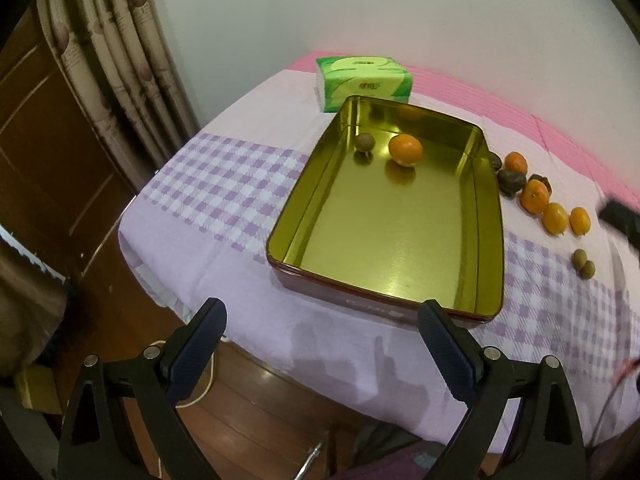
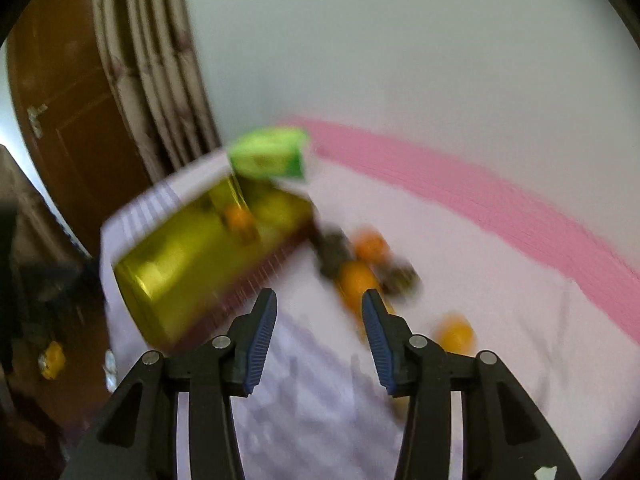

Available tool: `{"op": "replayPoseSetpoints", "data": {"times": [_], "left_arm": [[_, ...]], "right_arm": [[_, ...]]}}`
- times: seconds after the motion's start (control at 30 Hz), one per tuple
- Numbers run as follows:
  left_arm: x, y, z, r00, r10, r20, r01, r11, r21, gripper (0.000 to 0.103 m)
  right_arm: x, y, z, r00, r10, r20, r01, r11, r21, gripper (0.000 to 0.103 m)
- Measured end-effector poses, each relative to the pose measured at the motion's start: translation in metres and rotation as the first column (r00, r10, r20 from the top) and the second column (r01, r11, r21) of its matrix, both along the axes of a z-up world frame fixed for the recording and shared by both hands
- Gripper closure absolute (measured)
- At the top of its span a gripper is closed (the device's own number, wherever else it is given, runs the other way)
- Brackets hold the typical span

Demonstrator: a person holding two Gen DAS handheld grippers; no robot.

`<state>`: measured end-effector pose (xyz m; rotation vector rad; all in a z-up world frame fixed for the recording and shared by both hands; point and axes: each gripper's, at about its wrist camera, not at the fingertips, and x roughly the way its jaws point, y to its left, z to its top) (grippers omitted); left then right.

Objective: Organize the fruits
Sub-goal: 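Carry the mandarin over the tin and open the right gripper, then grasp the large orange on the cloth with the right gripper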

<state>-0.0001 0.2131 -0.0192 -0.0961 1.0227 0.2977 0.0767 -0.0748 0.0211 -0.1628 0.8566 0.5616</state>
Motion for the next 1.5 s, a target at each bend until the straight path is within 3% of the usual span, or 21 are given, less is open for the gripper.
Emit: {"op": "replayPoseSetpoints", "data": {"times": [0.1,0.23,0.37,0.5,0.8,0.83,0.87,0.9,0.97,1.03,1.1,1.2,1.33,1.47,1.5], "left_arm": [[-0.001,-0.009,0.002,1.0,-0.024,0.008,0.024,0.999,0.024,0.007],[-0.004,-0.019,0.006,0.998,-0.061,0.029,0.059,0.997,0.052,0.007],[-0.005,-0.029,0.008,0.995,-0.092,0.038,0.089,0.993,0.084,0.007],[-0.003,-0.03,0.006,0.995,-0.094,0.029,0.091,0.992,0.088,0.007],[0.002,-0.028,0.0,0.995,-0.095,0.011,0.094,0.993,0.074,0.007],[0.001,-0.028,0.0,0.995,-0.097,0.011,0.096,0.992,0.076,0.007],[0.001,-0.029,0.0,0.995,-0.101,0.011,0.1,0.992,0.08,0.007],[0.001,-0.03,-0.001,0.994,-0.105,0.01,0.104,0.991,0.082,0.007],[0.001,-0.034,-0.001,0.992,-0.123,0.012,0.121,0.989,0.086,0.007],[-0.001,-0.039,0.003,0.988,-0.152,0.033,0.148,0.985,0.094,0.007],[-0.006,-0.049,0.009,0.976,-0.207,0.065,0.201,0.975,0.09,0.007],[-0.015,-0.071,0.017,0.941,-0.321,0.104,0.318,0.947,0.042,0.007],[-0.018,-0.107,0.023,0.878,-0.462,0.125,0.471,0.88,-0.056,0.007],[0.002,-0.149,0.026,0.809,-0.571,0.143,0.587,0.799,-0.131,0.007],[0.008,-0.155,0.026,0.802,-0.578,0.148,0.596,0.79,-0.145,0.007]], "right_arm": [[-0.019,-0.025,-0.012,1.0,-0.021,-0.015,0.02,0.998,-0.059,0.061],[-0.021,-0.035,-0.017,0.999,-0.016,-0.03,0.015,0.999,-0.05,0.061],[0.0,-0.023,-0.025,0.999,0.011,-0.033,-0.012,0.999,-0.053,0.061],[0.023,-0.008,-0.04,0.998,0.018,-0.058,-0.022,0.996,-0.083,0.049],[0.063,0.012,-0.07,0.992,0.039,-0.122,-0.059,0.984,-0.166,0.048],[0.068,0.015,-0.073,0.989,0.048,-0.142,-0.071,0.985,-0.158,0.049],[0.072,0.017,-0.078,0.983,0.059,-0.173,-0.086,0.985,-0.149,0.064],[0.075,0.019,-0.081,0.979,0.059,-0.193,-0.09,0.984,-0.156,0.07],[0.07,0.017,-0.076,0.98,0.056,-0.193,-0.086,0.985,-0.148,0.07],[0.057,-0.003,-0.055,0.99,0.022,-0.139,-0.034,0.996,-0.086,0.07],[0.04,-0.04,-0.035,0.994,-0.054,-0.093,0.053,0.999,-0.008,0.07],[0.016,-0.101,-0.026,0.977,-0.206,-0.048,0.206,0.978,-0.019,0.07],[-0.009,-0.186,-0.046,0.913,-0.404,-0.052,0.4,0.913,-0.079,0.07],[-0.024,-0.233,-0.057,0.866,-0.497,-0.044,0.493,0.866,-0.079,0.07],[-0.026,-0.24,-0.061,0.854,-0.518,-0.041,0.514,0.854,-0.079,0.07]]}}
